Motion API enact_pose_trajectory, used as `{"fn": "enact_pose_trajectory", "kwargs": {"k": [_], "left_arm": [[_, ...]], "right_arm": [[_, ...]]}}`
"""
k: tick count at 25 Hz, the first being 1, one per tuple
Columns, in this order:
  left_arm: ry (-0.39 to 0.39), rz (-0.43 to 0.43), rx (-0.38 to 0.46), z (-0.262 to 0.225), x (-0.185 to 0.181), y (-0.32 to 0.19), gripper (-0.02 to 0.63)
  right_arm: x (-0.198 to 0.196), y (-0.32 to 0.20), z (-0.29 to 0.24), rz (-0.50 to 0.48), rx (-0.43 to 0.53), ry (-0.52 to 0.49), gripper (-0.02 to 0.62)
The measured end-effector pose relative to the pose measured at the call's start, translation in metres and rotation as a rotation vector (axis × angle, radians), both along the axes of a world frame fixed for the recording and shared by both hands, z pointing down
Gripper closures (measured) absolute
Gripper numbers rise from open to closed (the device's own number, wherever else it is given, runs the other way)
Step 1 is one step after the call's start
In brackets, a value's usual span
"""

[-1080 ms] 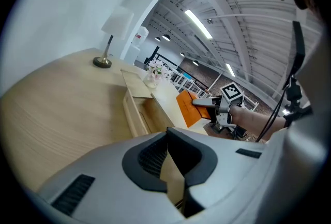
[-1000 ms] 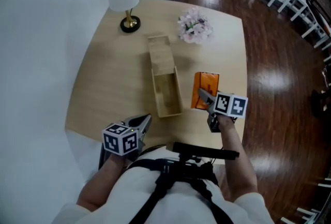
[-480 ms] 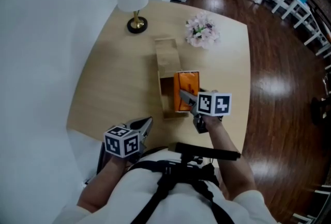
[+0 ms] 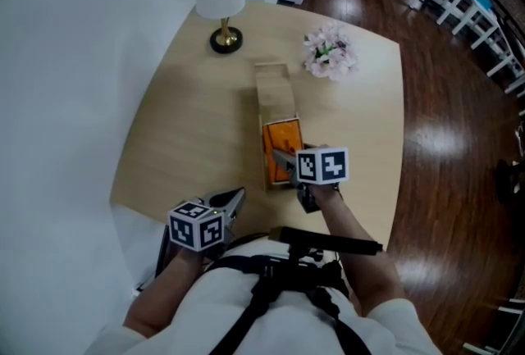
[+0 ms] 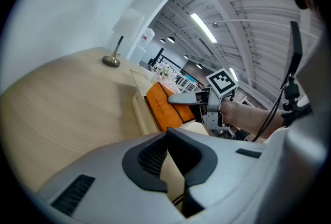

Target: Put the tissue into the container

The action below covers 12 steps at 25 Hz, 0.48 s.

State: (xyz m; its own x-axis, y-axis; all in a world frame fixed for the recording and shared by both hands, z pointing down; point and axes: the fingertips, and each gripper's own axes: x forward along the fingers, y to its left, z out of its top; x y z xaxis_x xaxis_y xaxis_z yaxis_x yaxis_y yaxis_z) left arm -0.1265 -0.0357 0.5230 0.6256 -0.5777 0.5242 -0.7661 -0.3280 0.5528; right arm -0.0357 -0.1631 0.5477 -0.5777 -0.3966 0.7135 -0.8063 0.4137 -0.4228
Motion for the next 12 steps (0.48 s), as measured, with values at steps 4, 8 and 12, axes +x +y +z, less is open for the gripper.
{"fn": "enact_pose_trajectory", "kwargs": {"k": [4,8,12], "left_arm": [[-0.005,0.005,-0.010,0.001,-0.002,0.001,0.606],[-0.004,0.013,-0.016,0.003,-0.001,0.000,0.606],[-0.003,0.024,-0.023,0.004,0.001,0.000,0.606]], "right_arm": [[0.000,0.002,0.010,0.018,-0.022,0.010,0.247],[-0.002,0.000,0.020,0.048,-0.039,0.013,0.247],[-0.003,0.001,0.027,0.047,-0.060,0.020,0.245]]}}
